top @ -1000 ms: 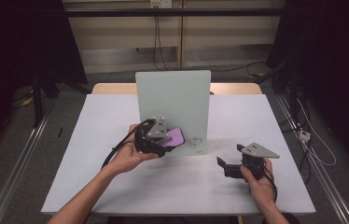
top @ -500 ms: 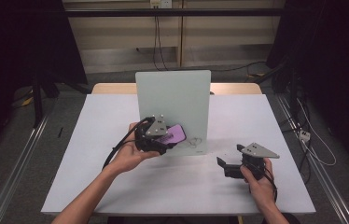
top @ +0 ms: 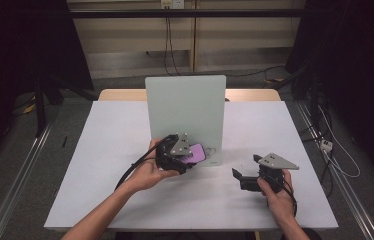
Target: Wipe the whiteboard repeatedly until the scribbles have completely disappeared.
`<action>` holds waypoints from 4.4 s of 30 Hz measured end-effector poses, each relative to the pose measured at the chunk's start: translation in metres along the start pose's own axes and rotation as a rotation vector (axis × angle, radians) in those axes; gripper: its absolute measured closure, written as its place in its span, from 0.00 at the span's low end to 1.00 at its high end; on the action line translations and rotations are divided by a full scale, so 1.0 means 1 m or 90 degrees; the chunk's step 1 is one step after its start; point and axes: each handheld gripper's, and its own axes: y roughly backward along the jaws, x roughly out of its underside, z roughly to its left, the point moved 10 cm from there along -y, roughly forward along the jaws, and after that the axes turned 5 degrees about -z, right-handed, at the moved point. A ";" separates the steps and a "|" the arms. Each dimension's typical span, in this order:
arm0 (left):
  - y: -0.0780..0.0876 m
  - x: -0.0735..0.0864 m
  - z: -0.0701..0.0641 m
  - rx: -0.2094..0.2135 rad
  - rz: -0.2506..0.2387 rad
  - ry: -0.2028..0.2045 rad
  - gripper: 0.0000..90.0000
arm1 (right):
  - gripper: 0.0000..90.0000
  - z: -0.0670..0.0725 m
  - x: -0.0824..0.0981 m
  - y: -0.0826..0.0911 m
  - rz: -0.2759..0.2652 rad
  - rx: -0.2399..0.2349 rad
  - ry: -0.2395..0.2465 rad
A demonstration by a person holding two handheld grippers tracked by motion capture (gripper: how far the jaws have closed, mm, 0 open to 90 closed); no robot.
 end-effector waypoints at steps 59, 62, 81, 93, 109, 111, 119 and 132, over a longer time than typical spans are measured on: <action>-0.012 -0.040 0.009 0.001 -0.061 0.024 0.46 | 0.08 0.001 0.000 0.000 0.000 -0.004 -0.001; -0.018 -0.040 0.004 0.003 -0.054 0.017 0.46 | 0.08 0.001 0.000 0.001 -0.001 -0.005 -0.001; -0.040 -0.030 -0.016 0.031 -0.012 -0.004 0.46 | 0.08 0.001 0.000 0.001 -0.001 -0.004 0.000; -0.057 -0.021 -0.032 0.064 0.018 -0.013 0.46 | 0.08 0.001 0.000 0.001 -0.001 -0.005 0.002; -0.013 -0.036 0.006 -0.001 -0.018 0.028 0.46 | 0.08 0.000 0.000 0.001 -0.002 -0.006 0.000; -0.004 -0.039 0.013 -0.015 -0.032 0.034 0.46 | 0.08 0.001 0.000 0.001 -0.002 -0.005 0.000; -0.001 -0.038 0.015 -0.030 -0.028 0.023 0.46 | 0.08 0.001 0.000 0.001 -0.001 -0.005 0.002; -0.038 -0.039 -0.011 0.018 0.000 0.003 0.46 | 0.08 0.001 0.000 0.001 -0.002 -0.006 0.001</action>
